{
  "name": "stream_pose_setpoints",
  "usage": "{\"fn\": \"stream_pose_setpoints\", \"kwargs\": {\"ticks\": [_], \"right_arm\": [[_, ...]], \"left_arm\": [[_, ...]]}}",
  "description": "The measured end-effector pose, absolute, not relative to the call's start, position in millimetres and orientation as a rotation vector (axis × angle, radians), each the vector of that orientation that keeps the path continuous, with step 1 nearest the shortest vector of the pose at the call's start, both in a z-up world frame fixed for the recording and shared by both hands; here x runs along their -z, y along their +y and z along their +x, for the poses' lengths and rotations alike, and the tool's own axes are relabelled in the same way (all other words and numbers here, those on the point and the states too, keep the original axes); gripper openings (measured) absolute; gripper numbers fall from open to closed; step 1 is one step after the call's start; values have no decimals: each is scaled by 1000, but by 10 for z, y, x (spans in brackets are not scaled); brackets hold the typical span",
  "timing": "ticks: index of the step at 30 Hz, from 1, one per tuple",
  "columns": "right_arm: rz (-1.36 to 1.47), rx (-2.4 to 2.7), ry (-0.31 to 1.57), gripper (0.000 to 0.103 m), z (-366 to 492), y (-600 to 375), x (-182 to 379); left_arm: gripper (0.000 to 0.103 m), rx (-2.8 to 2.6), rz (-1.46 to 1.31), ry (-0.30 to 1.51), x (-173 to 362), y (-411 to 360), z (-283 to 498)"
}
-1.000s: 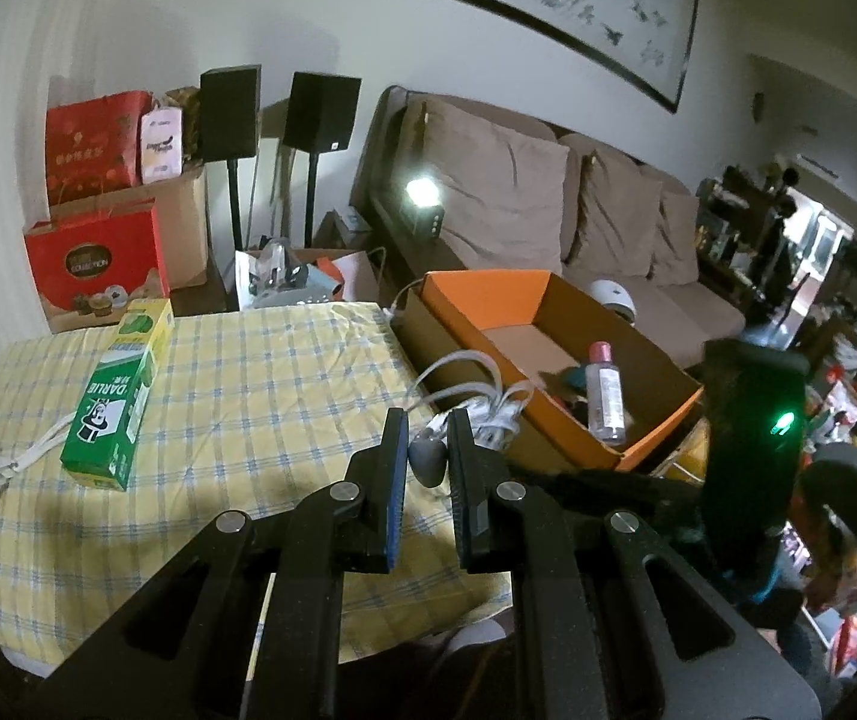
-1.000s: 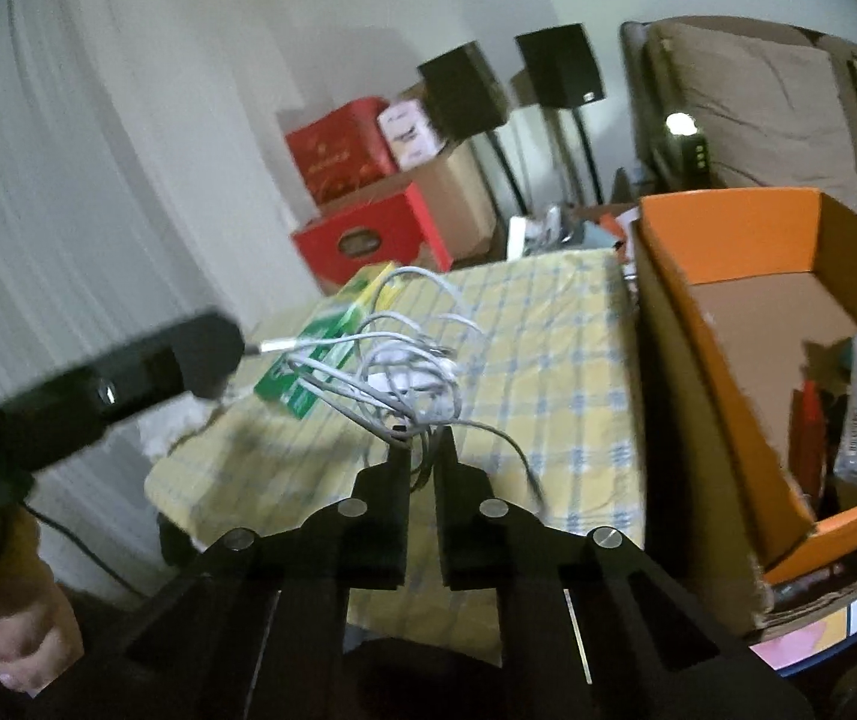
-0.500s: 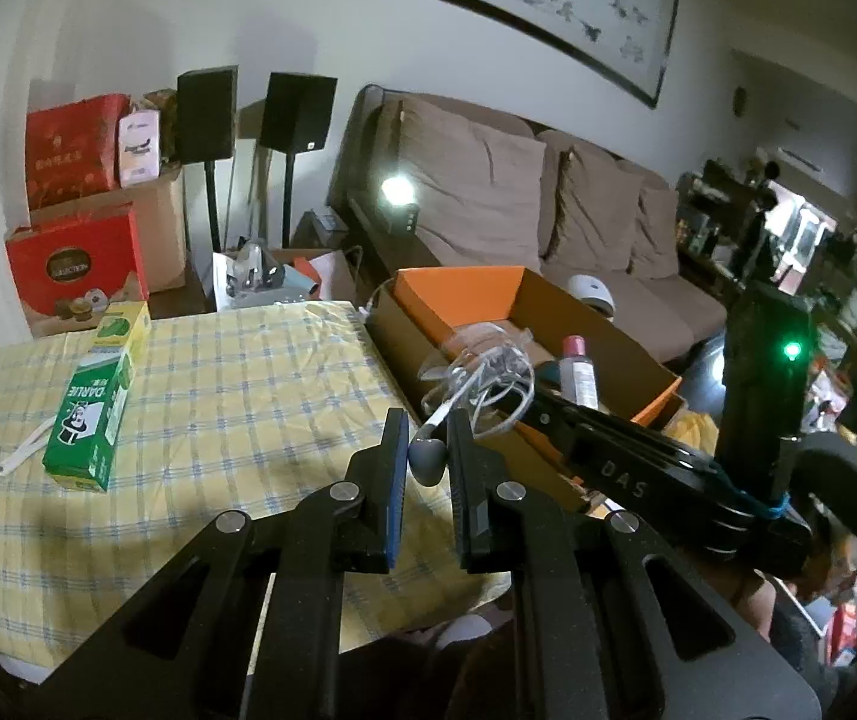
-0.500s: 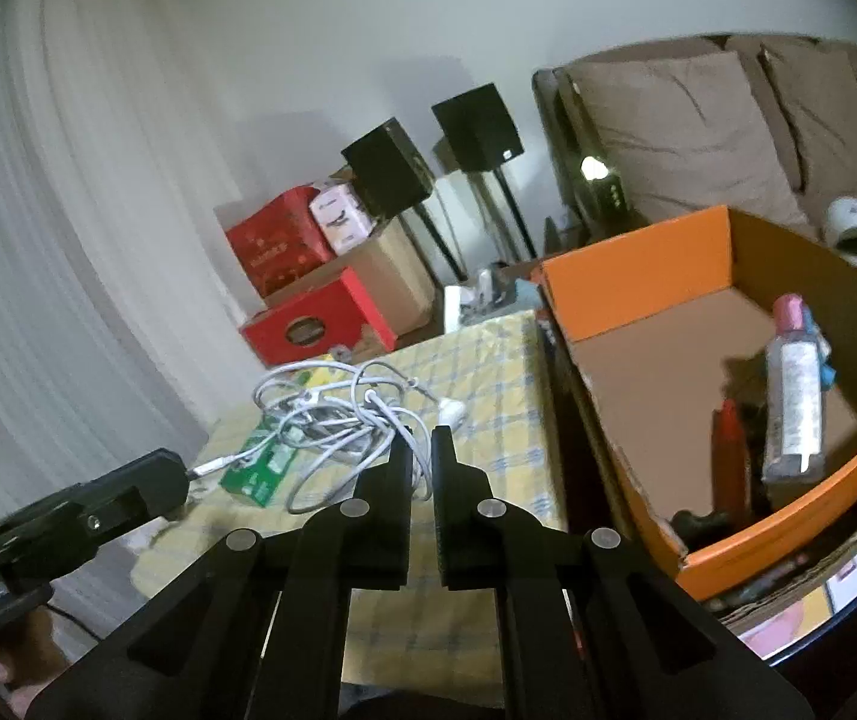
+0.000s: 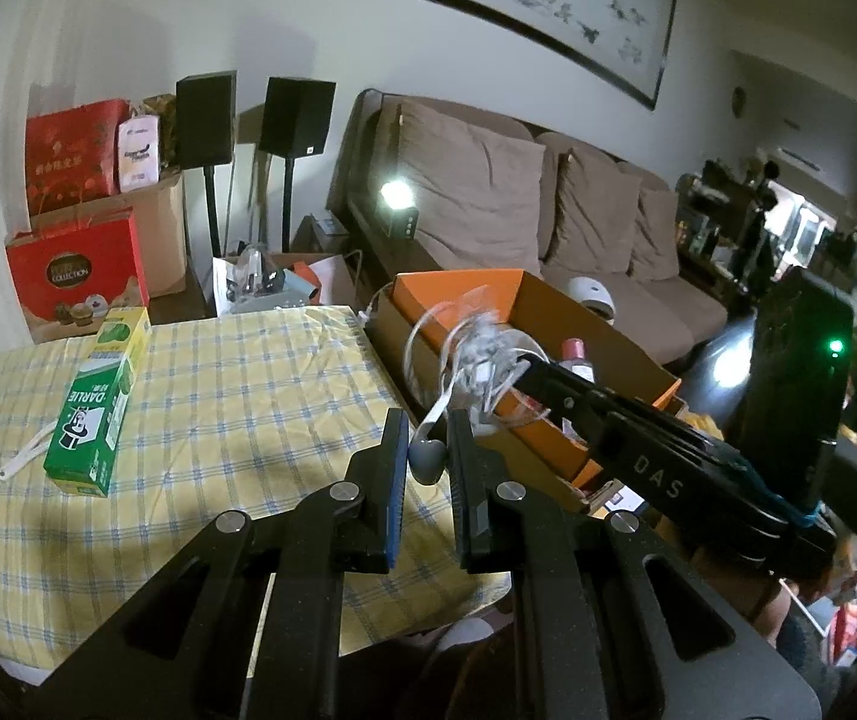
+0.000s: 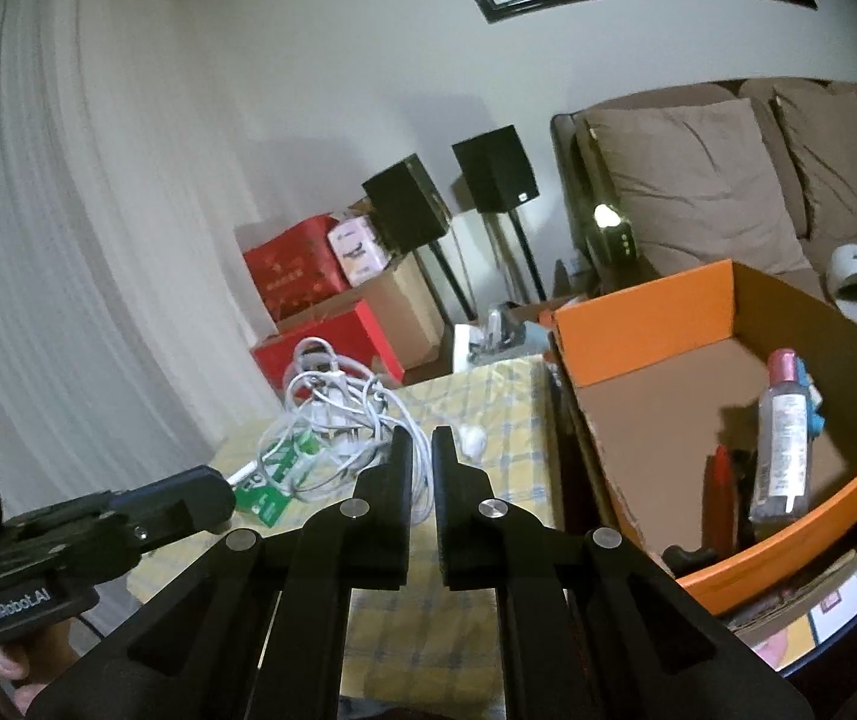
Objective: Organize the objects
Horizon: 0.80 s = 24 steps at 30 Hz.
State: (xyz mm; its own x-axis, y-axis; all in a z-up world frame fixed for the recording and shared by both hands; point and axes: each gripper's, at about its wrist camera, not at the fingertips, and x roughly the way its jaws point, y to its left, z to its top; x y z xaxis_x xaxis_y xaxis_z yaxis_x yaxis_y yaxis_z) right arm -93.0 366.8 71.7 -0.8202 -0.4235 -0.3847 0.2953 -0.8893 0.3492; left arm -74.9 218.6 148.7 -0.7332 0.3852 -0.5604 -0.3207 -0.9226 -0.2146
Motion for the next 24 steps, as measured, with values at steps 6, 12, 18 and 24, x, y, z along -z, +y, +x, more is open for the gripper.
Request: {"fn": "stream_pose_setpoints", "kwargs": {"ticks": [6,12,18,24], "right_arm": [[613,2681,-408,6,-904,3744,-754],[607,2637,-416,5,-919,3758,-768],[660,2580,-402,8,-959,3696,-687],[688,2570,-354,36,-970,3611,-624]], "left_arm": [[12,-2612,-881,-146,-1484,2201,-767],[12,-2613,-875,-144,-1478,2217,-760],[10,-2620,-895,-160,-1440,2165,-790],[10,-2632,-903,-121,-1389,2164,-827]]}}
